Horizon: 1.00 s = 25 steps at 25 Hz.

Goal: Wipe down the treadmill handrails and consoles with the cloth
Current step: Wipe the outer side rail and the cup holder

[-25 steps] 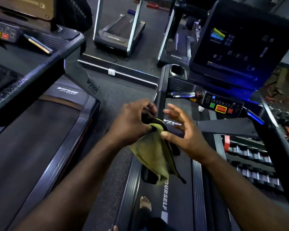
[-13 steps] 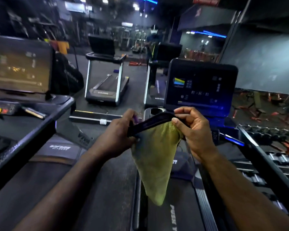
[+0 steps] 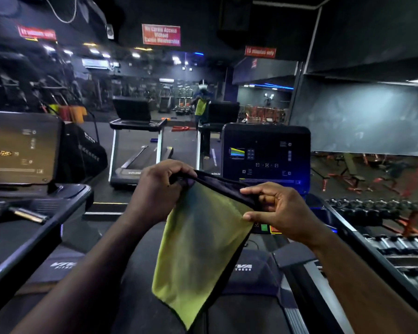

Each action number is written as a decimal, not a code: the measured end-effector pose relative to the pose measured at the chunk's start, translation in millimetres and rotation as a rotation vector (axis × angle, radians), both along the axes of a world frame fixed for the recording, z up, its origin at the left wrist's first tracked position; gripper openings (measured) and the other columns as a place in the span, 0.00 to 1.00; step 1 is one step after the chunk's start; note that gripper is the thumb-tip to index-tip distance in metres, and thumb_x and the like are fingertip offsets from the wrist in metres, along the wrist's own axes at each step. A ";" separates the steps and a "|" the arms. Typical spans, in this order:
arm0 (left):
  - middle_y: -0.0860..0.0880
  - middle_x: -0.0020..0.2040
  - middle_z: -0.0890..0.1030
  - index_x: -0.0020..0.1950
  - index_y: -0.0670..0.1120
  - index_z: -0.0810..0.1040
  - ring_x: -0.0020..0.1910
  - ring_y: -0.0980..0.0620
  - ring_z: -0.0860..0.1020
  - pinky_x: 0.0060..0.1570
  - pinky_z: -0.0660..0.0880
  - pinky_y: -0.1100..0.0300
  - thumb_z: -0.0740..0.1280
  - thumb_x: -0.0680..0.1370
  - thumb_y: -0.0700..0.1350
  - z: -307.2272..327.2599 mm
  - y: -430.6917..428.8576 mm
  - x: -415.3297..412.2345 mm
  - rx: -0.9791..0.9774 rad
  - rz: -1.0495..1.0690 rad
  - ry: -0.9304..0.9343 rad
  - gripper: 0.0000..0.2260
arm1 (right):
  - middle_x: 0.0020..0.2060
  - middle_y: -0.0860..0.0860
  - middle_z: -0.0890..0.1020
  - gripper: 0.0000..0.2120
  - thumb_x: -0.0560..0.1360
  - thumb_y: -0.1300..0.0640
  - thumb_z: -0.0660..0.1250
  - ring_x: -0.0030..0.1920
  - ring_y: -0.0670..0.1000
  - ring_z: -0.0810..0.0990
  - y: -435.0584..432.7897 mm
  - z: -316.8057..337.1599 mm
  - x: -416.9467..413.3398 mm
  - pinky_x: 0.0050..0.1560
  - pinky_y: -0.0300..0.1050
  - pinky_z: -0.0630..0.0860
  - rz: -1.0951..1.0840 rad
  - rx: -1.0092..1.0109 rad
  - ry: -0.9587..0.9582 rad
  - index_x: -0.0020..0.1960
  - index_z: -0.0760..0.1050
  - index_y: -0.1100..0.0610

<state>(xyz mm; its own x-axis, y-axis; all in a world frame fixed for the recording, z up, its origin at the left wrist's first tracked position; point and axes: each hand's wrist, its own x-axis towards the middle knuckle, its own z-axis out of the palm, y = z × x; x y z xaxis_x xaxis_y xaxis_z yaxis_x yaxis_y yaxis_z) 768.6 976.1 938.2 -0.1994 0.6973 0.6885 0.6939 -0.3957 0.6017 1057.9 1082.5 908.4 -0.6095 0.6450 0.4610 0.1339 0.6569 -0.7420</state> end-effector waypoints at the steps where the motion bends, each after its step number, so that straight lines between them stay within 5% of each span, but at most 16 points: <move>1: 0.55 0.47 0.86 0.46 0.51 0.86 0.48 0.57 0.83 0.52 0.79 0.59 0.74 0.76 0.32 1.6 1.6 -0.9 -0.040 -0.015 -0.039 0.13 | 0.59 0.50 0.83 0.27 0.64 0.52 0.84 0.59 0.51 0.85 -0.5 -1.6 1.7 0.59 0.54 0.84 -0.009 -0.008 0.022 0.63 0.84 0.50; 6: 0.48 0.46 0.85 0.49 0.48 0.84 0.45 0.53 0.80 0.45 0.74 0.57 0.72 0.80 0.36 -3.2 -2.5 -6.7 -0.176 -0.111 -0.112 0.07 | 0.52 0.44 0.82 0.10 0.70 0.54 0.83 0.53 0.54 0.85 -7.4 -20.7 -2.0 0.51 0.55 0.86 -0.105 0.130 0.080 0.51 0.88 0.50; 9: 0.50 0.44 0.85 0.48 0.49 0.84 0.42 0.58 0.78 0.43 0.75 0.60 0.73 0.79 0.35 -7.5 -7.6 -12.9 -0.198 -0.097 -0.097 0.09 | 0.54 0.48 0.85 0.14 0.73 0.47 0.77 0.55 0.55 0.86 -11.4 -31.0 -5.9 0.53 0.56 0.85 -0.108 0.123 0.148 0.54 0.88 0.54; 13: 0.50 0.45 0.87 0.47 0.49 0.87 0.46 0.52 0.83 0.50 0.81 0.52 0.75 0.77 0.34 -18.7 -12.7 -21.7 -0.215 -0.104 -0.114 0.10 | 0.53 0.56 0.88 0.08 0.77 0.62 0.75 0.55 0.58 0.87 -17.0 -32.6 -14.7 0.53 0.48 0.84 -0.033 -0.205 0.257 0.56 0.86 0.62; 15: 0.52 0.45 0.87 0.47 0.49 0.88 0.47 0.48 0.84 0.50 0.82 0.50 0.78 0.75 0.35 -23.5 -17.1 -23.3 -0.190 -0.073 -0.076 0.09 | 0.48 0.57 0.89 0.06 0.77 0.65 0.74 0.52 0.58 0.88 -15.6 -35.3 -17.8 0.53 0.49 0.83 -0.065 -0.209 0.167 0.53 0.87 0.61; 18: 0.54 0.43 0.87 0.44 0.50 0.89 0.45 0.53 0.84 0.49 0.81 0.61 0.82 0.71 0.37 -23.6 -24.5 -23.9 -0.181 0.003 -0.012 0.09 | 0.46 0.54 0.89 0.06 0.76 0.64 0.76 0.49 0.55 0.88 -15.2 -34.3 -20.3 0.55 0.53 0.84 -0.110 -0.158 0.067 0.52 0.87 0.59; 20: 0.55 0.42 0.87 0.41 0.51 0.88 0.44 0.57 0.84 0.46 0.79 0.68 0.84 0.67 0.37 -20.8 -28.6 -24.0 -0.199 0.053 -0.002 0.11 | 0.44 0.55 0.88 0.05 0.77 0.65 0.74 0.46 0.53 0.88 -17.6 -30.0 -21.4 0.50 0.47 0.84 -0.102 -0.171 0.091 0.51 0.86 0.60; 25: 0.52 0.44 0.88 0.40 0.45 0.81 0.47 0.51 0.87 0.53 0.84 0.51 0.84 0.64 0.33 -29.3 -31.8 -24.8 -0.261 0.013 -0.136 0.15 | 0.41 0.53 0.86 0.07 0.77 0.68 0.73 0.42 0.47 0.85 -19.5 -31.8 -30.4 0.42 0.37 0.81 -0.091 -0.242 0.198 0.54 0.82 0.62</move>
